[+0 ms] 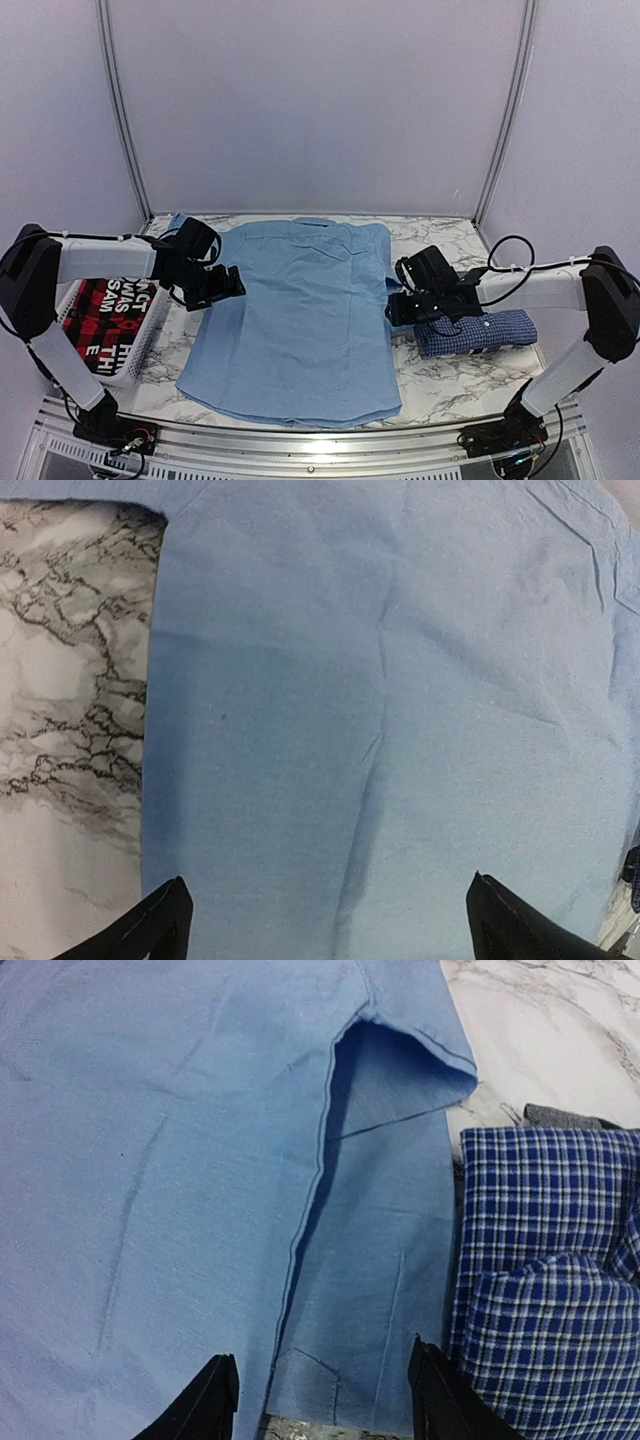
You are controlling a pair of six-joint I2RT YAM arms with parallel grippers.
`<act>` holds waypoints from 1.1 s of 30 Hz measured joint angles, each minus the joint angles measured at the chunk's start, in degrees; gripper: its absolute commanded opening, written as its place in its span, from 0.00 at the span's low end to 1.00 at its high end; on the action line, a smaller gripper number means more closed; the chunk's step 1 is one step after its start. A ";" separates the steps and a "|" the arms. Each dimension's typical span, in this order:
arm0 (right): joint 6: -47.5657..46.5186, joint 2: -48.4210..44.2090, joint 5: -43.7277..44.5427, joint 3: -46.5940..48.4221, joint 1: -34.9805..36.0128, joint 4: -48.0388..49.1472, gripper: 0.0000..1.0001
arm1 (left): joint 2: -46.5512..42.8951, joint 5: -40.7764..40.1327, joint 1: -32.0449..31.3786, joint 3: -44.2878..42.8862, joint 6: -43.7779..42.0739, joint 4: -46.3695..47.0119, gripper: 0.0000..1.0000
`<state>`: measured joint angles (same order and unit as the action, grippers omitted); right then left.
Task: Fold and stack the long sleeve shirts
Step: Pick up the sleeve from the center of the board.
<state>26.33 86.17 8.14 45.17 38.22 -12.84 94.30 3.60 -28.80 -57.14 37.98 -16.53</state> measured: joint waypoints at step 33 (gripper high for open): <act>4.09 1.57 2.75 -2.69 1.53 0.04 0.53 | -9.81 -7.21 -1.07 18.18 4.39 6.93 0.99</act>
<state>30.41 87.74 10.90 42.48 39.75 -12.80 84.49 -3.62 -29.87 -38.96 42.37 -9.61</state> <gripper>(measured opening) 0.530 0.988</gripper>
